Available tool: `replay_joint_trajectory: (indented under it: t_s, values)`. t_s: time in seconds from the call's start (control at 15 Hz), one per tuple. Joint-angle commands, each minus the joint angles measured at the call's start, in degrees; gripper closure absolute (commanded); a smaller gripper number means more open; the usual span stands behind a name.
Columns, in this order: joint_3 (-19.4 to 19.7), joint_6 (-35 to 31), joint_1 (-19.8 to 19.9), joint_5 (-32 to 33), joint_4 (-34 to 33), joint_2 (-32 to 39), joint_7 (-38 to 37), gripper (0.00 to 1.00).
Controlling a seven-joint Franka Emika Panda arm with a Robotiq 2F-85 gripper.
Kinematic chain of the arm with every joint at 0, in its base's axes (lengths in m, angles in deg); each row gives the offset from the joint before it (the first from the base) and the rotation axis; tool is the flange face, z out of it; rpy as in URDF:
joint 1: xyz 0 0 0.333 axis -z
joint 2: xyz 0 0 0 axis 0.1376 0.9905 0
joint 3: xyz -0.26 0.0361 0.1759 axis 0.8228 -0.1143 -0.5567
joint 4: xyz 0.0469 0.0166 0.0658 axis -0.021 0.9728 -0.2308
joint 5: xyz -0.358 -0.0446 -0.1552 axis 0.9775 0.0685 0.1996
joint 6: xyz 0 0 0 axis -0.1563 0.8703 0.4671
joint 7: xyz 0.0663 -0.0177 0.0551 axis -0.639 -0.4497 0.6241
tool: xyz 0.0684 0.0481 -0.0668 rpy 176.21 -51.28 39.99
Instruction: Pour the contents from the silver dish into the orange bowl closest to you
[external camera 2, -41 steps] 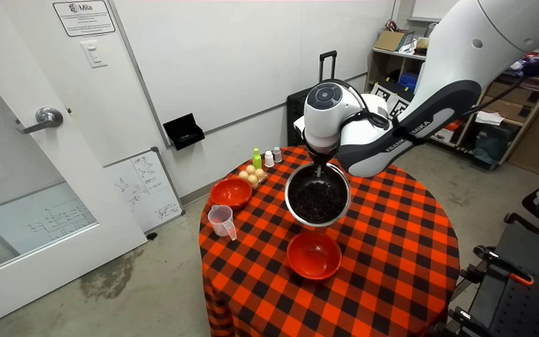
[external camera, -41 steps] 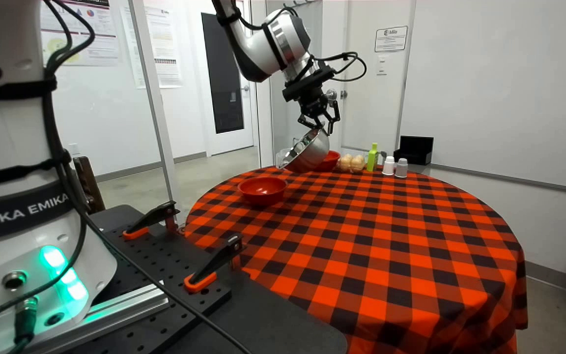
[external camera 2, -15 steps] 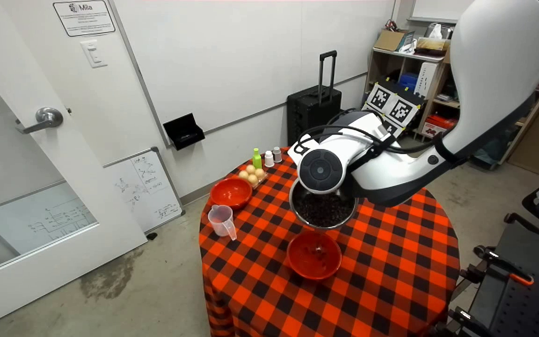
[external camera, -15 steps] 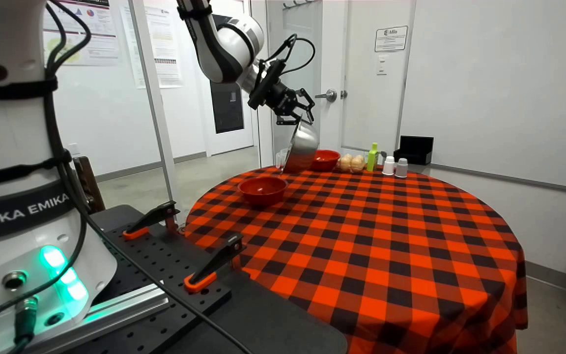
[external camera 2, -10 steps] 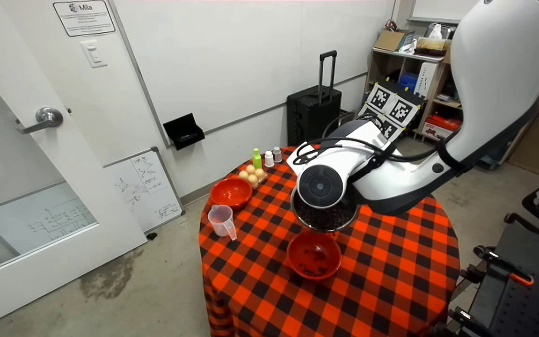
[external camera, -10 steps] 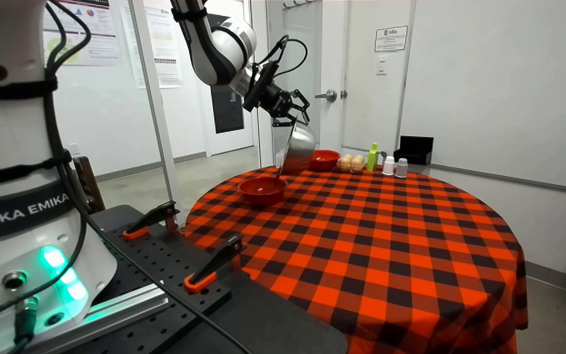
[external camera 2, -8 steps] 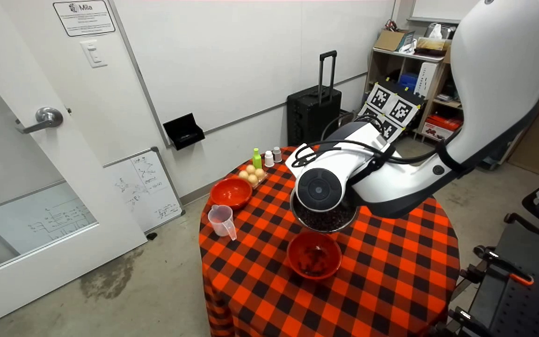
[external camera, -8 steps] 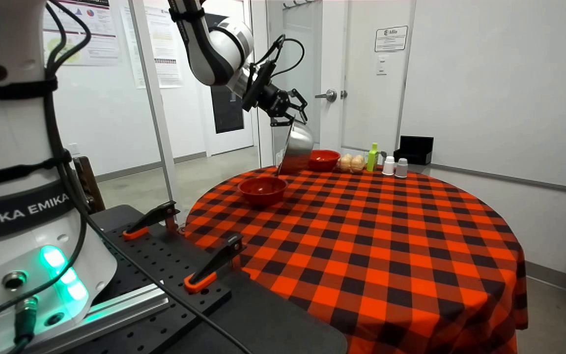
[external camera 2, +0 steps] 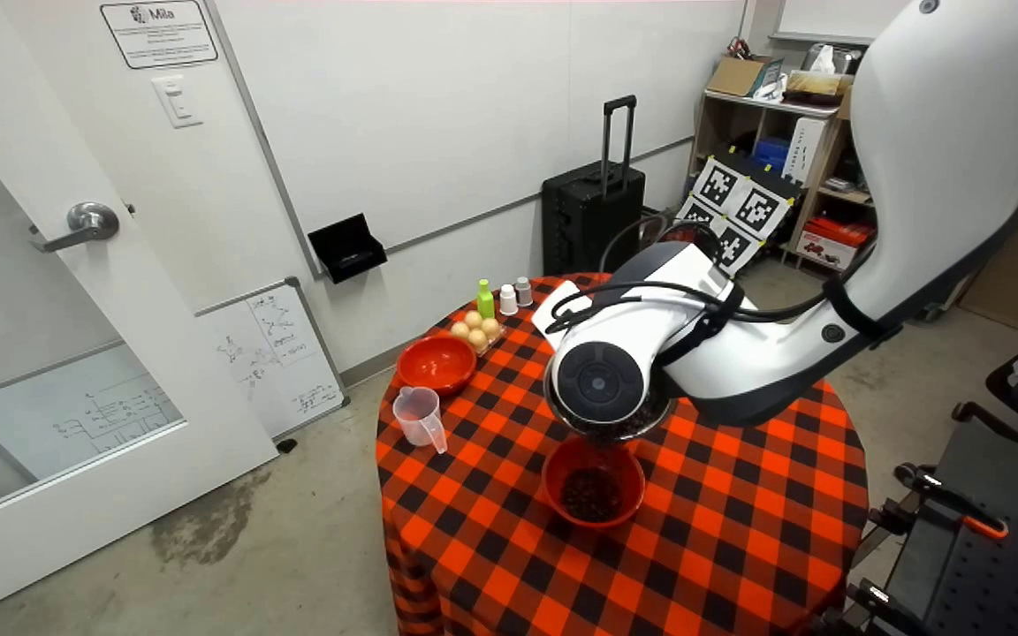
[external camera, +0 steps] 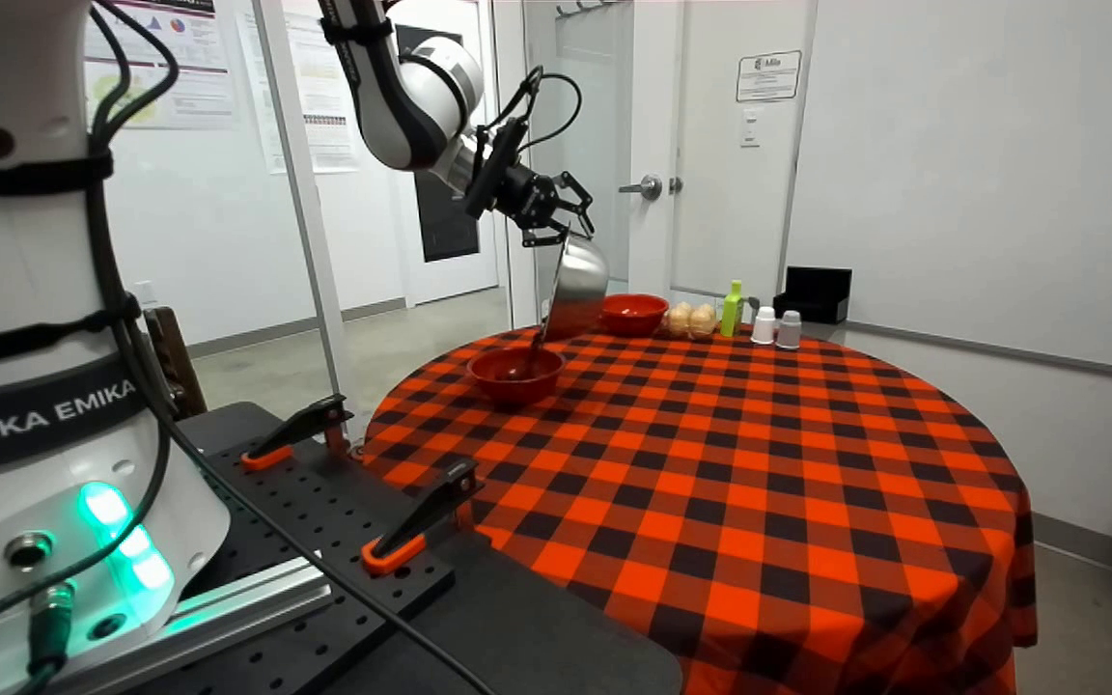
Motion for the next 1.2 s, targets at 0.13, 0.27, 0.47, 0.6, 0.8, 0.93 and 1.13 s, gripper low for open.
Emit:
replay_joint_trajectory:
  t_s: [0.13, 0.27, 0.47, 0.6, 0.8, 0.93, 1.13]
  values:
    - [-1.6, 3.1, 0.2, 3.7, 0.7, -0.4, -3.2, 0.98]
    - [-2.0, 3.8, 0.2, 4.3, 0.9, -0.4, -3.8, 0.98]
    - [-2.5, 4.6, 0.1, 5.1, 1.1, -0.6, -4.4, 0.98]
    - [-2.7, 5.3, -0.1, 6.1, 1.2, -0.7, -5.4, 0.98]
    - [-3.3, 6.3, -0.1, 7.4, 1.2, -0.9, -6.4, 0.98]
    - [-3.6, 7.1, -0.1, 8.0, 1.2, -0.8, -6.7, 0.98]
    - [-4.0, 8.0, 0.0, 8.4, 1.2, -0.9, -6.6, 0.98]
